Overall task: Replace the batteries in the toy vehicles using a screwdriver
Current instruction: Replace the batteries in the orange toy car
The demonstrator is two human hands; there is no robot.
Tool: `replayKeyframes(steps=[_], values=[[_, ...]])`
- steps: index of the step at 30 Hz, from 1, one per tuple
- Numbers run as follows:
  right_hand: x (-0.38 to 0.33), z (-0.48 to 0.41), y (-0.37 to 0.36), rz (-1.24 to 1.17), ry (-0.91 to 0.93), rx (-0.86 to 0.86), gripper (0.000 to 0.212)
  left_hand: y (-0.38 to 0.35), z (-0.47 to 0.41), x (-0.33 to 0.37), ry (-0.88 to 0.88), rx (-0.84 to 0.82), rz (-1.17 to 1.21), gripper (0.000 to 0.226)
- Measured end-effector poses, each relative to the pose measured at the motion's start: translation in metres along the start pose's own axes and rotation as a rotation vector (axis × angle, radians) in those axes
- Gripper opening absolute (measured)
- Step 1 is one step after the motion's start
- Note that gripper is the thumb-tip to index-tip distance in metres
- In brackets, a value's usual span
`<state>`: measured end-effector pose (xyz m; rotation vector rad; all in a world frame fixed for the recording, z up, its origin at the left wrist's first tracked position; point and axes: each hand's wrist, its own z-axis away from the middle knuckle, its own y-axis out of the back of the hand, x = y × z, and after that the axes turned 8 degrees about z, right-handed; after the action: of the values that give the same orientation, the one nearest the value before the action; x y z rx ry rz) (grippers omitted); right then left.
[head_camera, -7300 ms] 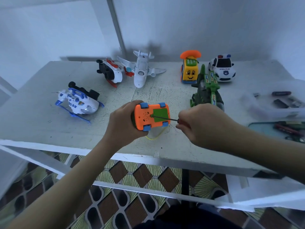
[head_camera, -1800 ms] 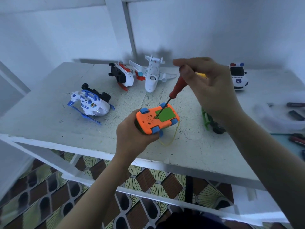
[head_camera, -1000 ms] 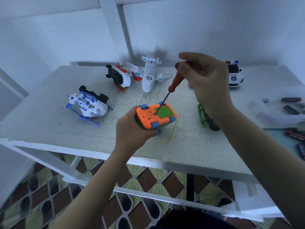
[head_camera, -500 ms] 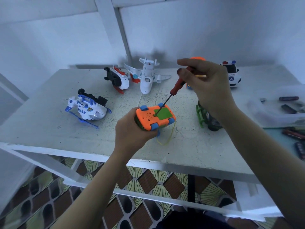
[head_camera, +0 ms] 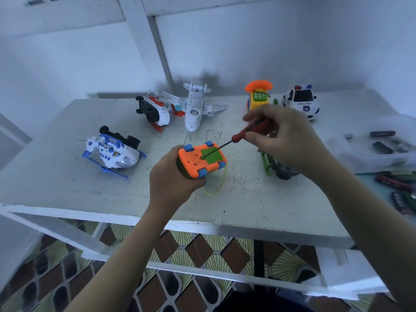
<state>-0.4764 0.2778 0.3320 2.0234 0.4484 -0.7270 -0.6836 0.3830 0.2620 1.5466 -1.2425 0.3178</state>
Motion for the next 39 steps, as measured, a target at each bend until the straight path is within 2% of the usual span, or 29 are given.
replayKeyframes(steps=[5, 9, 14, 17, 23, 26, 32, 39], values=[[0.007, 0.012, 0.001, 0.133, -0.100, -0.381, 0.020, -0.011, -0.006, -0.009, -0.197, 0.054, -0.125, 0.067], [0.008, 0.029, -0.015, 0.127, -0.160, -0.517, 0.007, -0.022, -0.013, -0.013, -0.366, 0.076, -0.239, 0.064], [0.009, 0.048, -0.035, 0.030, -0.303, -0.440, 0.018, -0.033, -0.020, -0.016, -0.486, 0.043, -0.304, 0.057], [0.008, 0.054, -0.043, -0.060, -0.377, -0.413, 0.024, -0.037, -0.024, -0.020, -0.499, 0.012, -0.326, 0.055], [0.009, 0.057, -0.053, -0.282, -0.522, -0.381, 0.021, -0.038, -0.026, -0.022, -0.506, -0.011, -0.364, 0.054], [0.007, 0.057, -0.056, -0.429, -0.612, -0.418, 0.022, -0.037, -0.027, -0.022, -0.517, -0.008, -0.379, 0.051], [-0.008, 0.055, -0.068, -0.515, -0.637, -0.521, 0.022, -0.036, -0.029, -0.022, -0.550, -0.002, -0.442, 0.050], [-0.025, 0.058, -0.086, -0.565, -0.688, -0.489, 0.017, -0.042, -0.029, -0.023, -0.570, 0.071, -0.487, 0.037]])
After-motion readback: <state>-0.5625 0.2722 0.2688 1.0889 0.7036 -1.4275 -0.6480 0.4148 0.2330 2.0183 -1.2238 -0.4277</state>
